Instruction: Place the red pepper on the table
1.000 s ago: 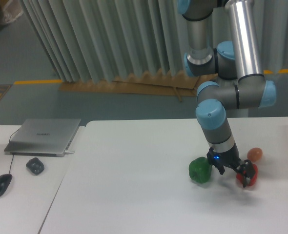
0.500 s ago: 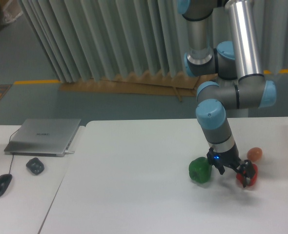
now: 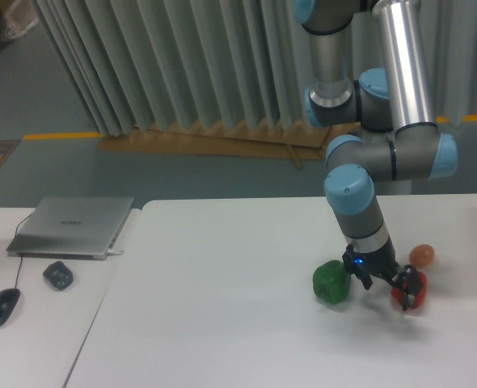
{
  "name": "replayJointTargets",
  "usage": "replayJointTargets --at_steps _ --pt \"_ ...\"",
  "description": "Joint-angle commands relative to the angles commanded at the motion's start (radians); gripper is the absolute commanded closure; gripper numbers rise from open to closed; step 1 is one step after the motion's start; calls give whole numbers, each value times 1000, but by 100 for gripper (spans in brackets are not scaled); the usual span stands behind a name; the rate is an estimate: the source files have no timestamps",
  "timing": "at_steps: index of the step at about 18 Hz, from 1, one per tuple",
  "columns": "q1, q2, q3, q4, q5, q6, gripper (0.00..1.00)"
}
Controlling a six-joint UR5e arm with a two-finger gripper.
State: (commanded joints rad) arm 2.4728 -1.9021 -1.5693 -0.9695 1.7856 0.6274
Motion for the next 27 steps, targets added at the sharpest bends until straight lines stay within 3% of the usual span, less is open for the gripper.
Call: replayJointTargets --at_steps 24,27 --pt "-2 -12 6 3 2 0 0" --pt "20 -12 24 2 2 58 0"
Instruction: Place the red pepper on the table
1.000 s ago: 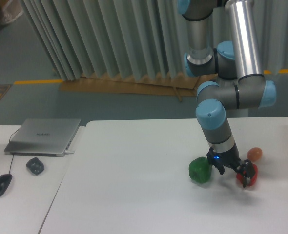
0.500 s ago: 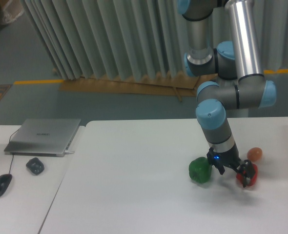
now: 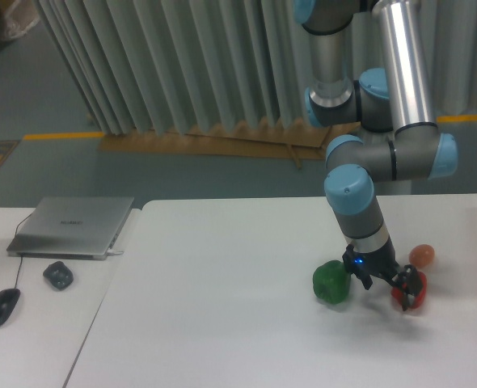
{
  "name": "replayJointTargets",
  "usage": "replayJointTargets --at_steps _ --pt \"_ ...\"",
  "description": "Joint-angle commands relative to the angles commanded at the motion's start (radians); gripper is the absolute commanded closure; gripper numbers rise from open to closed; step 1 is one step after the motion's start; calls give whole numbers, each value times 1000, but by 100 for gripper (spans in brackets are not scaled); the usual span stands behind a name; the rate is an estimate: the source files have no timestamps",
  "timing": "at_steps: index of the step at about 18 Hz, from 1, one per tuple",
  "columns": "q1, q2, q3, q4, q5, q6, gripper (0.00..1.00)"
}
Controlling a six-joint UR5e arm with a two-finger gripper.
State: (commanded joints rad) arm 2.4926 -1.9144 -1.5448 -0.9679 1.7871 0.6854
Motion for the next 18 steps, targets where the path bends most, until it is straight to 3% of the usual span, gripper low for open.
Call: replayJointTargets --at_steps 18 --pt "18 12 -8 -2 -3 20 0"
